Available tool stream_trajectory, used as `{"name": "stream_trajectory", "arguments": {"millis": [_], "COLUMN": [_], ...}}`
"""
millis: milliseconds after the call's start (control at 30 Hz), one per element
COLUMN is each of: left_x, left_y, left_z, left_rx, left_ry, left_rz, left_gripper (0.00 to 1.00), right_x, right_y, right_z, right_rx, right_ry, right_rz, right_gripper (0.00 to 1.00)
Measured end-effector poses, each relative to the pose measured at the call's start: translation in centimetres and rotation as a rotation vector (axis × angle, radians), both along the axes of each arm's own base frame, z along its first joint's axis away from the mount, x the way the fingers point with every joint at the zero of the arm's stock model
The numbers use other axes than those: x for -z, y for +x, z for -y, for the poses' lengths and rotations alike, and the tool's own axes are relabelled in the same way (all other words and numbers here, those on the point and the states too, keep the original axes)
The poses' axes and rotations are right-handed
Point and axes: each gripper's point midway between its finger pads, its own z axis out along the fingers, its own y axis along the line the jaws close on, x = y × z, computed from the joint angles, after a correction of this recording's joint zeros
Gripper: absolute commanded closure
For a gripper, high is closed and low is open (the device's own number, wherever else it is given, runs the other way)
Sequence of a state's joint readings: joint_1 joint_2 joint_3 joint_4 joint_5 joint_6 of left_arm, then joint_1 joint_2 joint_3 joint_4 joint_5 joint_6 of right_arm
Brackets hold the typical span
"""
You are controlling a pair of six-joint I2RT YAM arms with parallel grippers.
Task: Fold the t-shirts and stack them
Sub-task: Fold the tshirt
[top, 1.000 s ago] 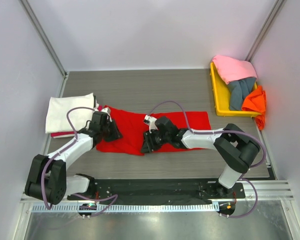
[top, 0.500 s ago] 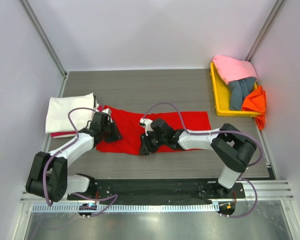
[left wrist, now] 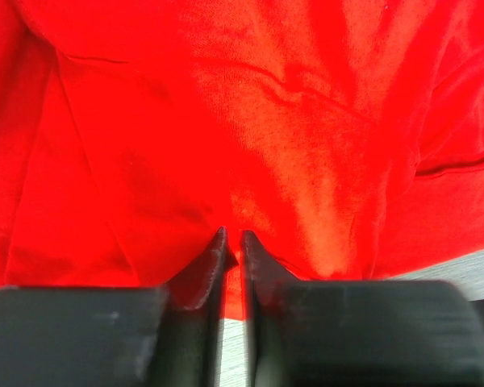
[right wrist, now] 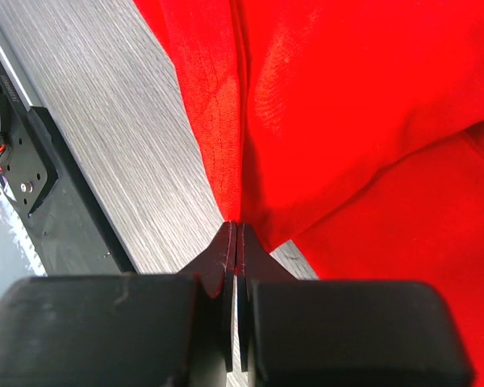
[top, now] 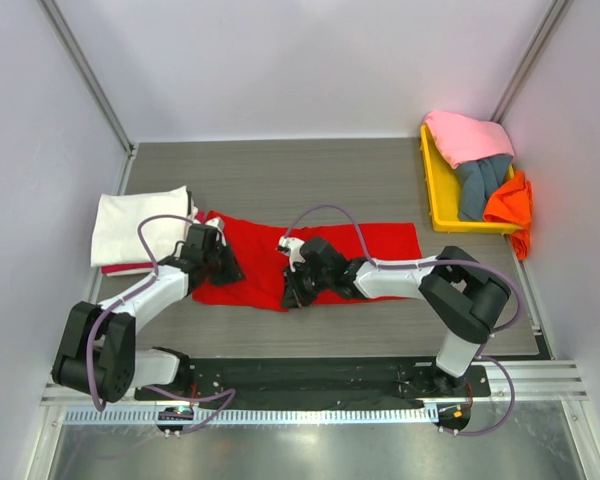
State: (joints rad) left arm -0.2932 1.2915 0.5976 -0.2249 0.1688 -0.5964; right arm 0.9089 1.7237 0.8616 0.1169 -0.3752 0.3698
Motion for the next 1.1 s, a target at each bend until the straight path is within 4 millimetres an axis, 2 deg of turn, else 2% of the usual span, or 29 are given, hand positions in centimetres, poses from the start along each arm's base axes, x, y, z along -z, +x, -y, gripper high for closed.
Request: {"name": "stream_trajectory", "arguments": {"millis": [33,67,133,267,433,500,600,833,1100], "left_x": [0.0,0.0,0.0,-0.2,-0.4,-0.4,-0.2,0.3,0.6], "left_y": [0.0,0.0,0.0,-0.2,-0.3,-0.3,-0.3,-0.6,-0.8], "left_z": [0.0,0.0,0.0,-0.3,-0.4,-0.4,-0.4,-0.7,-1.1], "left_rx": [0.002,0.006,0.001,-0.007,-0.011,-0.01,-0.009,-0.015,-0.026], "left_ry": [0.002,0.005,0.003,0.008,0.01,0.01,0.012,0.034,0.067], "left_rz": [0.0,0.001,0.001,0.018,0.025,0.023,0.019,0.0,-0.01], "left_gripper": [0.62,0.57,0.54,0.57,0.71,0.72,0.67,0.71,0.67], "right_x": [0.0,0.0,0.0,0.0,0.4,0.5,0.5,0.4,0.3], "right_y": [0.0,0.0,0.1,0.4,0.4,0.3,0.3,0.5,0.6], "right_z": [0.0,-0.1,-0.1,-0.5,-0.6,-0.6,-0.6,-0.5,-0.4], "right_rx": [0.0,0.001,0.003,0.007,0.012,0.014,0.015,0.019,0.021], "right_ry": [-0.001,-0.002,-0.004,-0.003,-0.009,-0.01,-0.008,-0.004,0.005], "right_rz": [-0.001,-0.003,-0.004,-0.008,-0.027,-0.034,-0.037,-0.045,-0.056], "right_gripper": [0.99,0.99,0.99,0.99,0.99,0.99,0.99,0.99,0.99]}}
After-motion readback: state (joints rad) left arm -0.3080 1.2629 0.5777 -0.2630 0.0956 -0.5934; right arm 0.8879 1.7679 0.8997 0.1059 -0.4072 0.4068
